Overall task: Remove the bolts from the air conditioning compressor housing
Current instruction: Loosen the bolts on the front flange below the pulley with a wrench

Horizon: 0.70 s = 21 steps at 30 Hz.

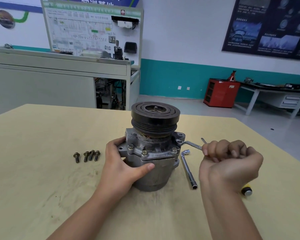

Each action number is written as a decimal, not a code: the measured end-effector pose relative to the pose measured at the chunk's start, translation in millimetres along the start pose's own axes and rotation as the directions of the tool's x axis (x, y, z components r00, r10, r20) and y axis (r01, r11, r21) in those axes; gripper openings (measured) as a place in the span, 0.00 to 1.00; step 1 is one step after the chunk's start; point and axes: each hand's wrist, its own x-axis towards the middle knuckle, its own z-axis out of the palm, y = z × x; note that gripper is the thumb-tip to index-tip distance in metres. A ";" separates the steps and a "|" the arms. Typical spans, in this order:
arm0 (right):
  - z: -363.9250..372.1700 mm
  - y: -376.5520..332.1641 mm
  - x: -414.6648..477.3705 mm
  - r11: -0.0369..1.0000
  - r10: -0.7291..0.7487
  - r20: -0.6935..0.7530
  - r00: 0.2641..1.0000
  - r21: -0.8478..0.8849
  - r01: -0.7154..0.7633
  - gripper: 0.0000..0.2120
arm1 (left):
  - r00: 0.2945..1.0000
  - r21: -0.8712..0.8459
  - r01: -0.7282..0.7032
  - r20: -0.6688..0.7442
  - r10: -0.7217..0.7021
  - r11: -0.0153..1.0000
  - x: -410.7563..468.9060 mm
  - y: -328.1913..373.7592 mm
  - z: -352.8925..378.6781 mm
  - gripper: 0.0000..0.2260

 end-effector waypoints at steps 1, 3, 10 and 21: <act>0.6 -1.8 4.0 0.999 0.016 -0.025 1.000 0.042 -0.015 0.20 | 1.000 0.004 0.003 0.004 -0.003 1.000 0.6 -0.1 -0.6 0.42; 1.3 -6.0 11.0 0.998 0.053 -0.024 0.998 0.032 -0.052 0.18 | 1.000 0.018 0.009 0.009 -0.009 1.000 1.6 -1.4 -1.7 0.43; -2.6 -1.1 64.6 0.920 0.393 -0.005 0.920 0.018 -0.393 0.09 | 0.999 -0.027 0.016 0.046 -0.014 1.000 4.1 -4.4 -4.0 0.38; -2.4 10.8 94.1 0.806 0.575 0.038 0.817 0.148 -0.574 0.27 | 0.997 -0.062 0.018 0.081 -0.013 0.998 8.6 -10.2 -6.5 0.37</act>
